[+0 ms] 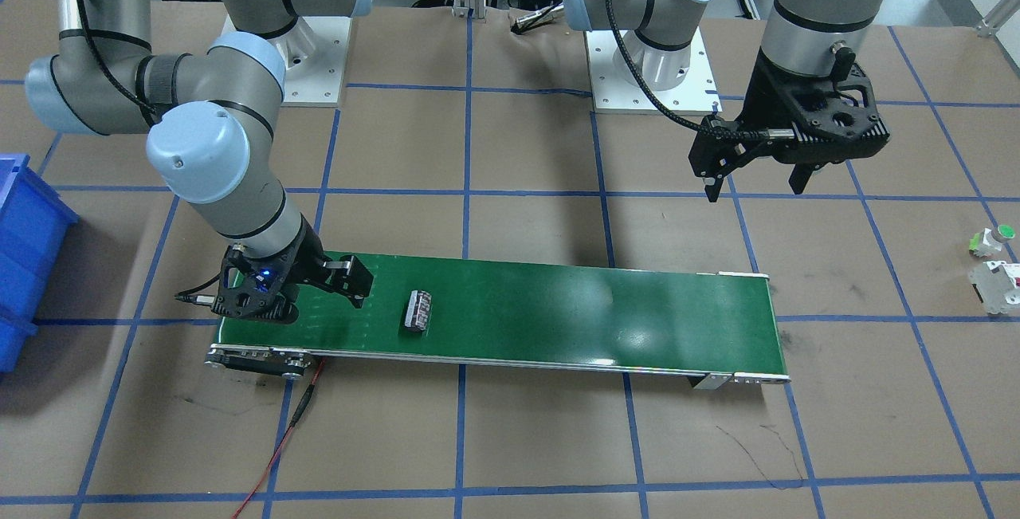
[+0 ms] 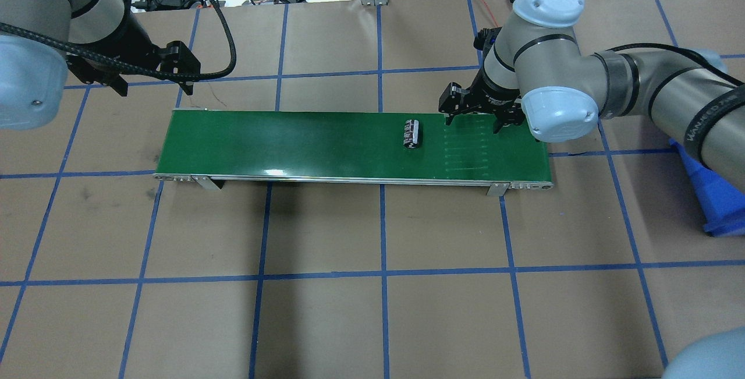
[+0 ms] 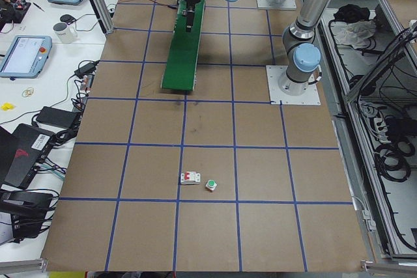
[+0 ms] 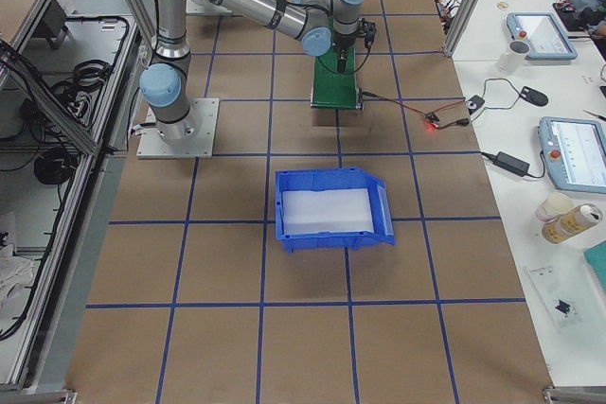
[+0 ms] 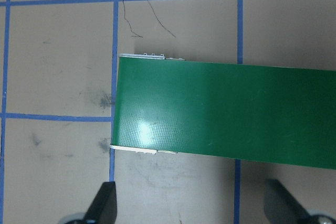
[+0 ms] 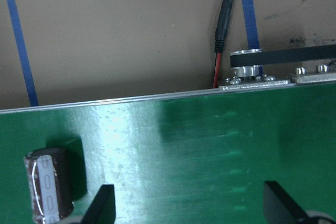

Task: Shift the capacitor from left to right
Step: 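Lower the right gripper and grasp the capacitor on the belt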

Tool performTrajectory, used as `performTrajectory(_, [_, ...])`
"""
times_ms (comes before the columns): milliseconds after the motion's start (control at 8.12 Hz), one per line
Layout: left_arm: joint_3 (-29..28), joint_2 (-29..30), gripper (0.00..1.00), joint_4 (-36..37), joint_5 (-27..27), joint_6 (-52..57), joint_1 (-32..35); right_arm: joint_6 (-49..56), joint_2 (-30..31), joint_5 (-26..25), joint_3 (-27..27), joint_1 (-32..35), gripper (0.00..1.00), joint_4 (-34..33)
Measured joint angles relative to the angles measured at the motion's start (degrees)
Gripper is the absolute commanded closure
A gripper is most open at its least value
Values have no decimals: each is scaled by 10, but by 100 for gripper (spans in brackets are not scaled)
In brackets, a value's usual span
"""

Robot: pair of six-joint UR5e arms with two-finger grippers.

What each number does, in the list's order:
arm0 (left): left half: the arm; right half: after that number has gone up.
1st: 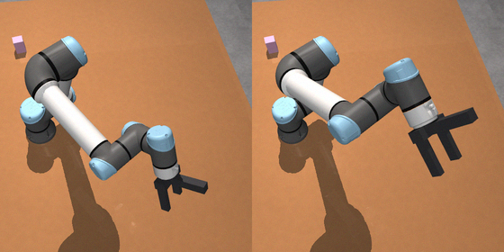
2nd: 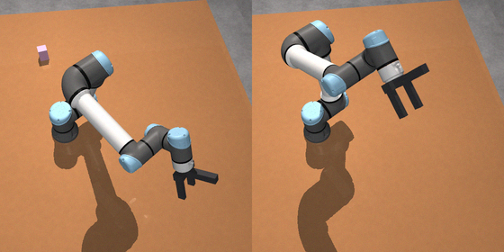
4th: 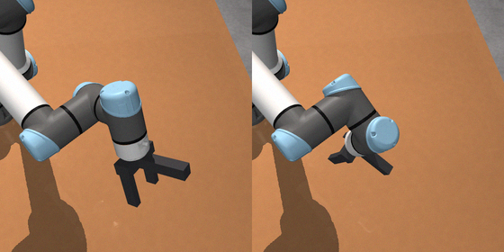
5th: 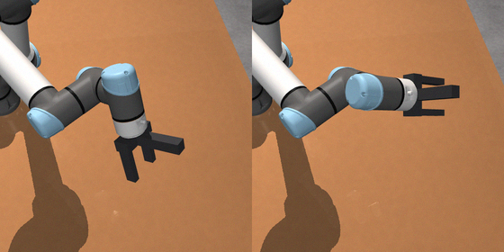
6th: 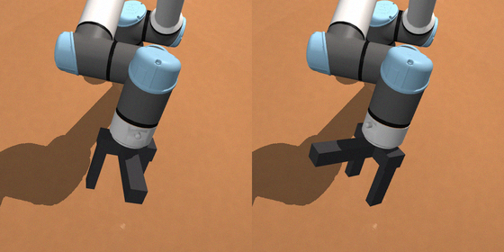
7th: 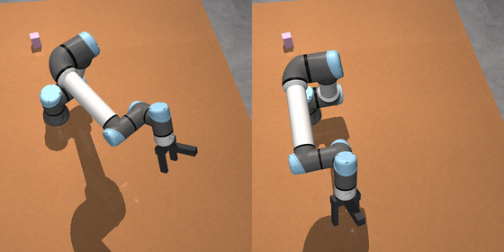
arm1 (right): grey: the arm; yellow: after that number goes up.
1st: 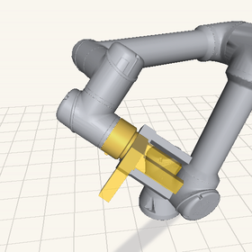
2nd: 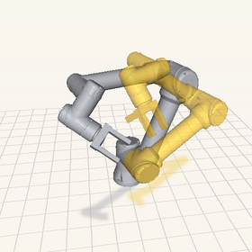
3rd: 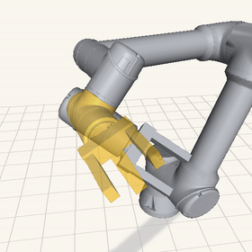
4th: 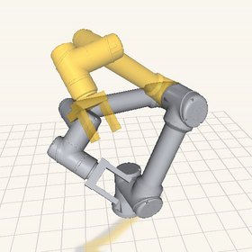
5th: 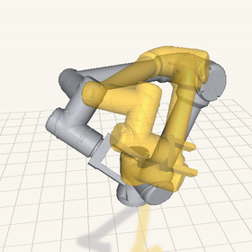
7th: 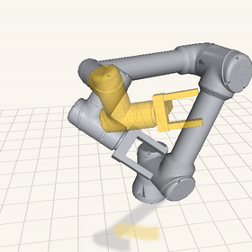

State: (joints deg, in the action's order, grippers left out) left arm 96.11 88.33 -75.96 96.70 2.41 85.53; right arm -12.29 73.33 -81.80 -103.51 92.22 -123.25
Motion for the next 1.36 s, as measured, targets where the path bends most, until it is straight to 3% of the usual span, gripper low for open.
performTrajectory(493, [1, 2, 0, -41, 0, -12, -2, -23, -10, -1, 0, 13, 1, -12])
performTrajectory(739, [2, 3, 0, -50, -1, -14, -1, -27, -15, -5, 0, 17, 8, -16])
performTrajectory(862, [1, 5, 0, -53, -1, -13, -1, -26, -18, -10, 1, 17, 18, -17])
performTrajectory(986, [2, 6, 0, -63, -2, -12, -1, -23, -22, -22, 1, 18, 41, -17])
performTrajectory(1355, [1, 10, 0, -74, -4, -17, 1, 14, -29, -81, 1, 17, 100, -10])
